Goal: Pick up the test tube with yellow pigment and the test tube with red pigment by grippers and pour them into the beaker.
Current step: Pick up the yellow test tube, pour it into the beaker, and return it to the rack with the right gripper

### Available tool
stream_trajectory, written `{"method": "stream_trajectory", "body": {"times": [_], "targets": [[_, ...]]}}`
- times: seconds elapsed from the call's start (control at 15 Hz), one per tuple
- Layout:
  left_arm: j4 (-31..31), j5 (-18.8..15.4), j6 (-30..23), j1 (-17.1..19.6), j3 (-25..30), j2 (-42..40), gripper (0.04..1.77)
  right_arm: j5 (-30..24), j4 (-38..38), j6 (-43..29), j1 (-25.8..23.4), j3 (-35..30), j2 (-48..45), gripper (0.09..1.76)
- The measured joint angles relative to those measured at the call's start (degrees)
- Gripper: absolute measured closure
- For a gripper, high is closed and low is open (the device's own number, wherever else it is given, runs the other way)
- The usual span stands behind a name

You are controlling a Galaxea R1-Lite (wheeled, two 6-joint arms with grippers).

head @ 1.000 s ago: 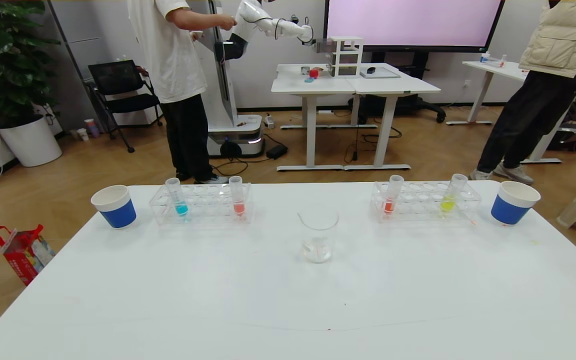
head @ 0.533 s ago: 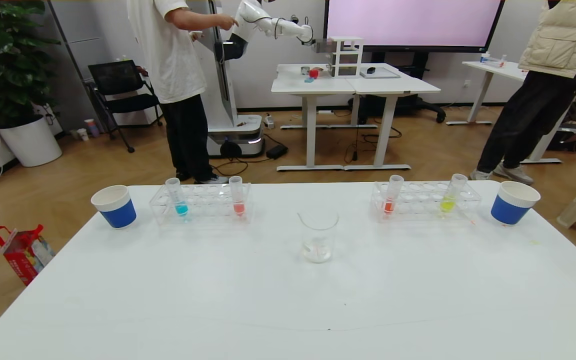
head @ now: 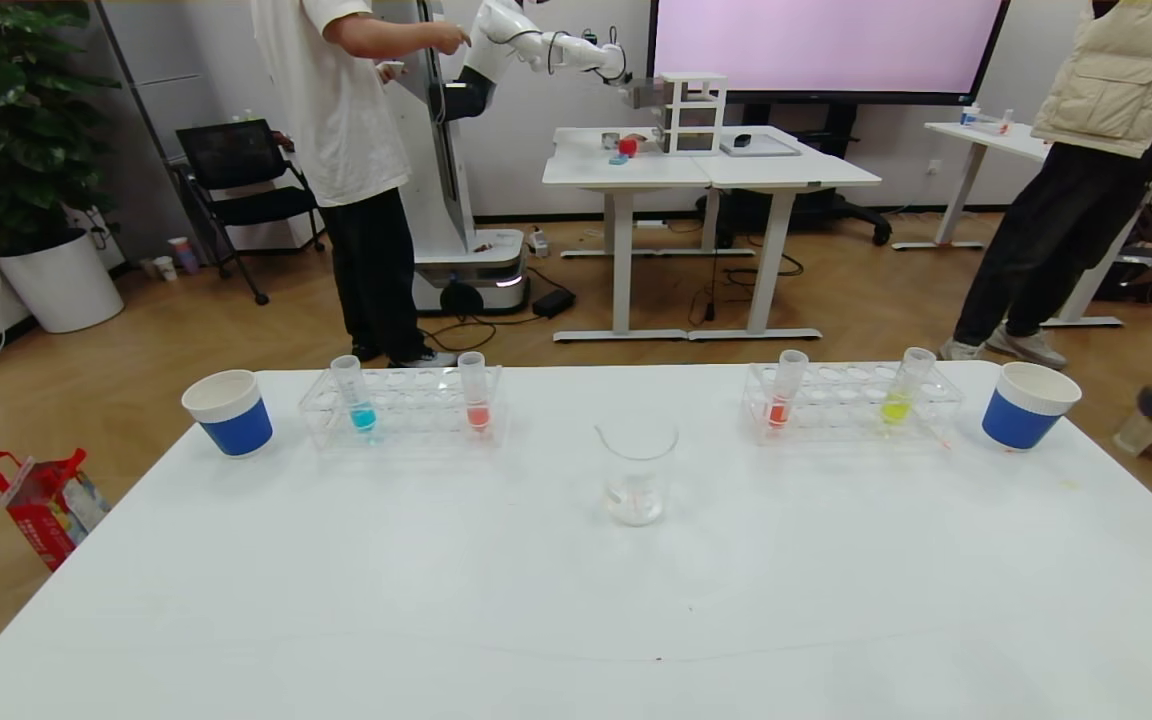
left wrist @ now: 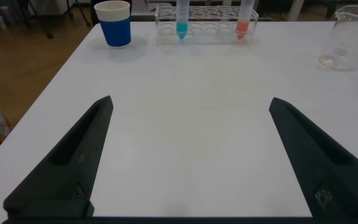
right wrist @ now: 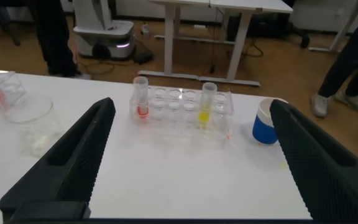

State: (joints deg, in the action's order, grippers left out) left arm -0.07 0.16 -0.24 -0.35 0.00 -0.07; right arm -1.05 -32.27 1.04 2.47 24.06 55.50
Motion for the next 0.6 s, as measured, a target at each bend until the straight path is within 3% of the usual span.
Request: {"method": "stream_trajectory", "body": {"times": [0.27,0.6], "targets": [[0.0,0.0,0.0,0.0,0.0,0.0,0.06,-2.9,-16.7,-0.1,-6.2,2.5,19.4,0.11],[0.0,0.0,0.0,0.0,0.0,0.0,0.06,-5.4,-34.7,-0.1,-8.8,6.1,41.8,0.11]]}}
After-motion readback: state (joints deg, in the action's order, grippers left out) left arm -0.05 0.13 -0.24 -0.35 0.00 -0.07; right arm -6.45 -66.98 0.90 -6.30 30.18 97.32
